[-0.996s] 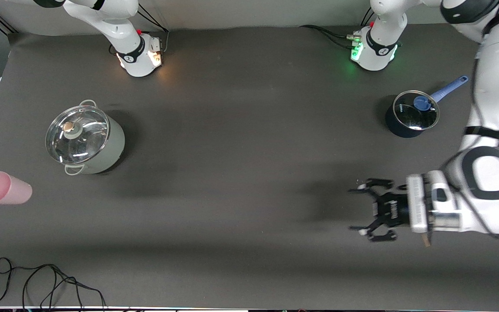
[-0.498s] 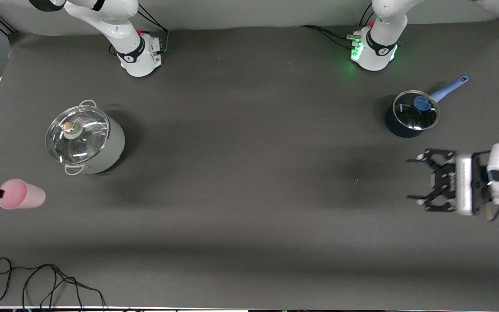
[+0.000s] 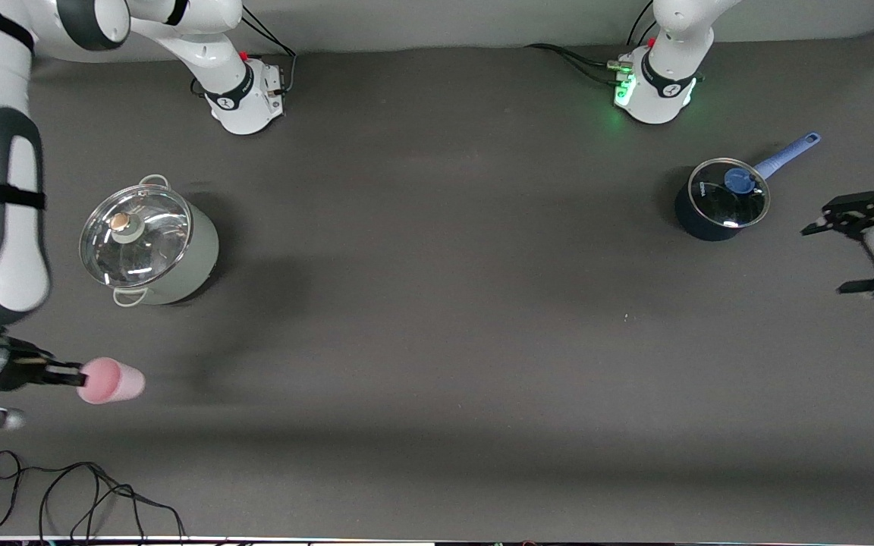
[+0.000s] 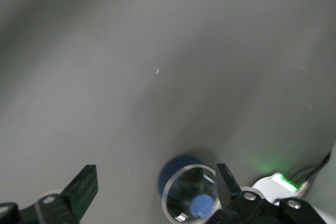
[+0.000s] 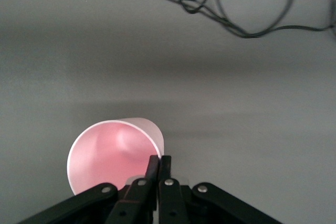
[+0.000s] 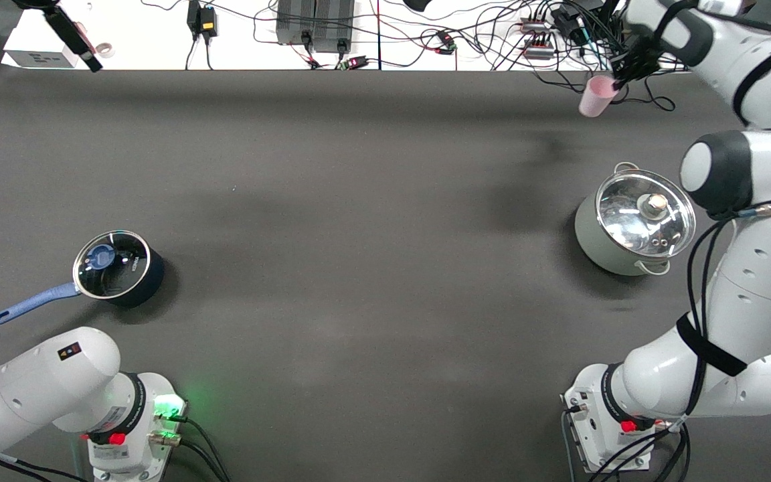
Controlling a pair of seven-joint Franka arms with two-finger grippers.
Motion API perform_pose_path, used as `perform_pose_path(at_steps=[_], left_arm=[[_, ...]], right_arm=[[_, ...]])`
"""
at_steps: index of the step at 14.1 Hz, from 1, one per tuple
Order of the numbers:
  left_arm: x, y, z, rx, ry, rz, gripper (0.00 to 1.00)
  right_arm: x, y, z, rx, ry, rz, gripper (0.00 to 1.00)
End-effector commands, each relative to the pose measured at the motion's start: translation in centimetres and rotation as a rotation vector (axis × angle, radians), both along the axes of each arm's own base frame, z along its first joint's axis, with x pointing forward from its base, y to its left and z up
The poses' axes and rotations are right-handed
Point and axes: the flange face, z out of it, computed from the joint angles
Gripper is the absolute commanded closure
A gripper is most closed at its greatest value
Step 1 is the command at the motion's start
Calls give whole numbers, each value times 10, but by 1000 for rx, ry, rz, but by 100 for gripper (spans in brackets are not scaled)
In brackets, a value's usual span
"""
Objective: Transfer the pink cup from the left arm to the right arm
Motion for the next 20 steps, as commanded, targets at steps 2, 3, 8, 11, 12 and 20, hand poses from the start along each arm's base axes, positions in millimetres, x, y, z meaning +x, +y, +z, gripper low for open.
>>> perform_pose_path(at_steps=[2,3,8,11,12,20], left_arm=[[-21,12,9,163,124,443,0],[-23,11,9,203,165,586,0],[-19,-22,12,311,149,769,0],[-11,-65,15,364,85,841,0],[-9,-72,15,357,69,830,0],[-14,-100,1,371,93,658,0]], right_arm=[[-4,2,-54,-2,-51,5,100],[-5,8,-66,-14,-71,12,100],[-8,7,-81,-32,-76,31,100],[-8,3,-94,-35,-60,50,100],[-9,4,-97,-36,-56,53,100],[-9,1,-104,-35,-47,57,1]])
